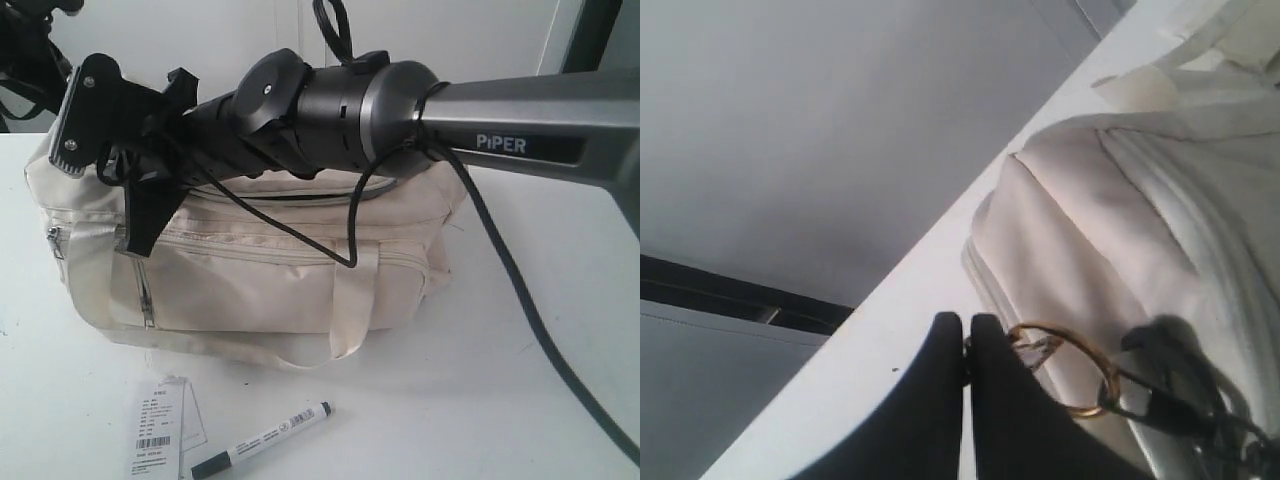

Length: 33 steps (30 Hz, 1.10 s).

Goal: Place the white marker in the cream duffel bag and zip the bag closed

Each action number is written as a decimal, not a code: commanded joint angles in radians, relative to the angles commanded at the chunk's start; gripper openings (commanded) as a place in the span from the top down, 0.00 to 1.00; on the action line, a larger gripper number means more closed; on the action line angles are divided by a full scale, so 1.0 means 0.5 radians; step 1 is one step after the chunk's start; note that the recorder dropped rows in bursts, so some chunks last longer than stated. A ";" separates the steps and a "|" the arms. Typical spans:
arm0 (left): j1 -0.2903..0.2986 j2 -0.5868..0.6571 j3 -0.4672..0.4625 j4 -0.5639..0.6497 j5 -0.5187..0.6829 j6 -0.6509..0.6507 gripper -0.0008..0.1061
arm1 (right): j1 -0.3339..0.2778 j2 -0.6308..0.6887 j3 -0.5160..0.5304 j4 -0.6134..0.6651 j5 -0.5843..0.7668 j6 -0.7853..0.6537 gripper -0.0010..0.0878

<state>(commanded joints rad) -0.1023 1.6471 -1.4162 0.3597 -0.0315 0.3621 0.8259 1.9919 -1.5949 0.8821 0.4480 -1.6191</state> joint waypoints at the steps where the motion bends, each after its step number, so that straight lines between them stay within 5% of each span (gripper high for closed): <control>1: 0.020 0.009 -0.013 0.000 0.005 0.000 0.99 | 0.000 0.000 0.000 0.000 0.000 0.000 0.99; 9: 0.025 0.071 -0.021 0.000 -0.038 0.000 0.94 | 0.000 0.001 0.000 -0.003 -0.003 0.000 0.99; 14: 0.025 0.059 -0.021 0.000 0.037 -0.039 0.61 | 0.000 0.001 0.000 -0.003 -0.014 0.000 0.98; 17: 0.025 0.031 -0.021 0.000 0.171 -0.181 0.47 | 0.000 0.001 0.000 -0.003 -0.069 0.008 0.85; 24: 0.025 -0.200 -0.021 -0.050 0.972 -0.788 0.46 | 0.000 -0.028 0.000 -0.003 -0.158 0.110 0.40; 28: 0.025 -0.346 0.005 -0.242 1.439 -0.762 0.46 | -0.004 -0.102 0.000 -0.003 -0.226 0.436 0.37; 33: 0.025 -0.564 0.282 -0.490 1.464 -0.653 0.46 | -0.023 -0.247 0.000 -0.014 -0.119 0.968 0.37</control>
<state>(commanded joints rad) -0.0898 1.3650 -1.2753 0.1148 0.7003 0.0358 0.8144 1.8687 -1.5949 0.8752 0.3884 -1.1352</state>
